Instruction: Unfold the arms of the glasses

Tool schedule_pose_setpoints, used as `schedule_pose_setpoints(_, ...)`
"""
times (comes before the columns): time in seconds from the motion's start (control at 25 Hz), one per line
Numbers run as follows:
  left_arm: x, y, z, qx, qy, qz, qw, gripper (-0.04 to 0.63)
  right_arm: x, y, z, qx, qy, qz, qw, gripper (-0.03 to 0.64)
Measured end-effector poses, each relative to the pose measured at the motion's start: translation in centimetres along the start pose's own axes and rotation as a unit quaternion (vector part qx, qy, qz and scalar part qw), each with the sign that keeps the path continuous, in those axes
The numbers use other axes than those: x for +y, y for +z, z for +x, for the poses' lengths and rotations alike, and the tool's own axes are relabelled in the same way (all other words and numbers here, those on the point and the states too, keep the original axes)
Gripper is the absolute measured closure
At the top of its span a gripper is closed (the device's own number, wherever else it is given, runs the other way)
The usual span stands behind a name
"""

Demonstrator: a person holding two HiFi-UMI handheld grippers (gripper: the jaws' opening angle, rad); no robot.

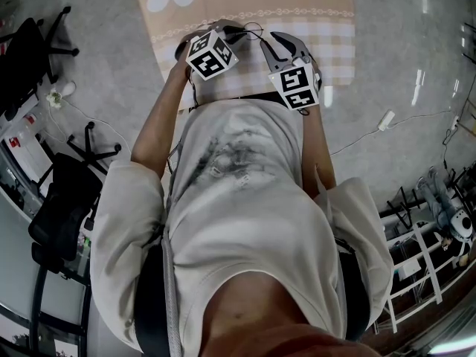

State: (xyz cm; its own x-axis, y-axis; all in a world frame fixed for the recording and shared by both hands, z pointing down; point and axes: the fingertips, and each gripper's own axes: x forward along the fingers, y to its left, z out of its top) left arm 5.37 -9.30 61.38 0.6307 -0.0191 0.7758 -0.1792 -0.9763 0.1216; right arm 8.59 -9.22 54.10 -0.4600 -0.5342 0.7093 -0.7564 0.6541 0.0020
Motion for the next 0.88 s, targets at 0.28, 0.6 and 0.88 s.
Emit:
schedule_pose_setpoints(0.28, -0.1, 0.0, -0.1, -0.004, -0.003, 0.002, 1.0, 0.577, -1.0, -0.2, 1.2, 0.002, 0.002, 0.006, 1.0, 0.525)
schedule_pose_setpoints(0.6, -0.4, 0.0, -0.2, -0.005, -0.014, 0.006, 0.9999, 0.578, -2.1, -0.4, 2.6, 0.017, 0.01, -0.028, 0.999, 0.594)
schedule_pose_setpoints(0.88, -0.7, -0.1, -0.3, -0.004, -0.023, 0.014, 0.9996, 0.578, -1.2, -1.1, 3.6, 0.034, 0.047, -0.05, 0.997, 0.6)
